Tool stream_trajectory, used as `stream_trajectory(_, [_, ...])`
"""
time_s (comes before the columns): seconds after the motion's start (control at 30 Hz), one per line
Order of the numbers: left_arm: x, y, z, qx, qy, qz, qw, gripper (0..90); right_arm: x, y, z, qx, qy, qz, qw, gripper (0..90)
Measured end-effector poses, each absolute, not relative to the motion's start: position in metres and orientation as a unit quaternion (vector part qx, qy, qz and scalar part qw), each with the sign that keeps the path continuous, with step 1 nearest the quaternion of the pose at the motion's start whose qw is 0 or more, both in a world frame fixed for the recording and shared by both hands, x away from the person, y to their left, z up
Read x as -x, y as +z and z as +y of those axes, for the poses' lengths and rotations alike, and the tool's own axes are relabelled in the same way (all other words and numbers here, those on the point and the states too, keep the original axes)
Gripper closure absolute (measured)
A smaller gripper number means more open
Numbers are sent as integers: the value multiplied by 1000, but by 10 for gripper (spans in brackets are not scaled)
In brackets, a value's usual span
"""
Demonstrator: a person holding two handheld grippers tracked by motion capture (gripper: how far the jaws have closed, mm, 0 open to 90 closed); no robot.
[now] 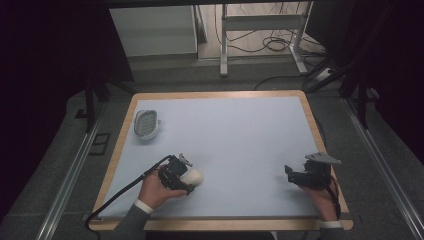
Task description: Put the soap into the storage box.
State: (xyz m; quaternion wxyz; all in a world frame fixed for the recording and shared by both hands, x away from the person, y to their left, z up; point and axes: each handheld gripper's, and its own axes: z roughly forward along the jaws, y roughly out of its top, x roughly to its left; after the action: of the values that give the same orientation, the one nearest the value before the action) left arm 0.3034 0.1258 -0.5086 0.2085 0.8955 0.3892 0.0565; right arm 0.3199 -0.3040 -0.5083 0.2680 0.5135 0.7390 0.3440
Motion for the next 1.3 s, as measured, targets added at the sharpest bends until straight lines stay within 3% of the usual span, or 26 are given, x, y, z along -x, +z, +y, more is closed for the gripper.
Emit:
stream_trajectory(0.23, [-302, -512, 123, -896, 53, 391, 202, 464, -320, -508, -304, -513, 343, 739, 269, 66])
stream_trajectory(0.53, [-302, -510, 126, -902, 53, 382, 195, 485, -320, -508, -305, -513, 344, 739, 271, 66])
stream_trajectory(1.0, [-305, -486, 159, -873, 62, 409, 259, 493, -320, -508, -306, -515, 343, 737, 272, 66])
stream_trajectory(1.3, [-309, -477, 172, -865, 72, 419, 267, 493, -320, -508, -306, -516, 342, 737, 272, 66])
